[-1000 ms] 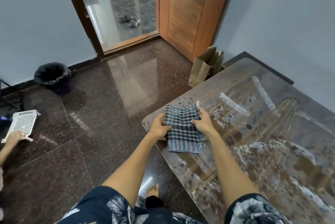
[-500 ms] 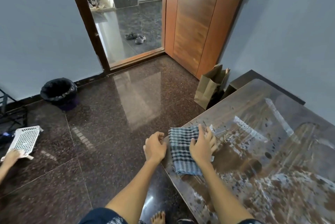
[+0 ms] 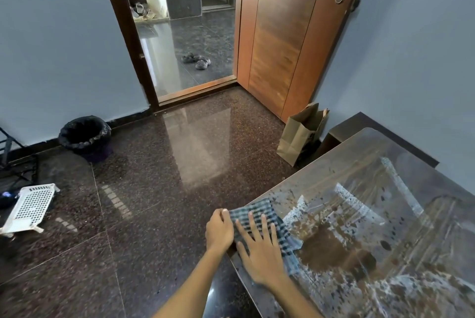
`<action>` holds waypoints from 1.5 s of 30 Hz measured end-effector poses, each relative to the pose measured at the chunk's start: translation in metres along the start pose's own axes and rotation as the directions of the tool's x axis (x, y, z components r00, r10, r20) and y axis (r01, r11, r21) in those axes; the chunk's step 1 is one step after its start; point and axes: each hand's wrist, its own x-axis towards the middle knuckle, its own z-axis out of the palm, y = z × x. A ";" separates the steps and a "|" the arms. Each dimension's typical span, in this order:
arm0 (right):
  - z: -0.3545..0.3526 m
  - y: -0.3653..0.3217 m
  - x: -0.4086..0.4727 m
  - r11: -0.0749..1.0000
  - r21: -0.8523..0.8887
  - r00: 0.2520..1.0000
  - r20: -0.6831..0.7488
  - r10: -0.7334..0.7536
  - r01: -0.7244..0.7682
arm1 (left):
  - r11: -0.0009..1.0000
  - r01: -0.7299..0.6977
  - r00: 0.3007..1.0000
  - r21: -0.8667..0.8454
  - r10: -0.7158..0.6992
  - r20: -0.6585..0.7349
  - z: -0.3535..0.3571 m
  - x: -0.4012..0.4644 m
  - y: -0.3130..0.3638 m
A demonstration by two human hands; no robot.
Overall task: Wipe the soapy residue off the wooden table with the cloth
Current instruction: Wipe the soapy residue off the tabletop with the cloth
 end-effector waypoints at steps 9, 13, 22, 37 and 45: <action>0.002 -0.005 0.018 0.980 0.105 0.985 -0.002 0.172 -0.171 | 1.000 0.027 1.000 -0.016 -0.026 0.009 -0.004 0.013 -0.004; -0.002 -0.019 0.018 1.000 -0.008 0.999 -0.044 0.026 -0.026 | 0.993 0.063 0.998 -0.096 -0.062 0.013 -0.011 0.017 -0.008; 0.002 0.023 -0.002 0.990 -0.078 0.991 -0.039 -0.124 0.121 | 0.984 0.115 0.993 -0.139 -0.109 0.047 -0.013 0.022 -0.005; -0.003 0.029 -0.013 0.968 -0.043 0.969 -0.001 -0.246 0.245 | 0.898 0.264 0.964 -0.353 -0.234 0.127 -0.022 0.029 -0.001; -0.010 -0.025 0.019 0.998 0.065 0.999 0.045 -0.012 0.009 | 0.932 0.245 0.969 -0.269 -0.225 0.104 -0.027 0.021 0.002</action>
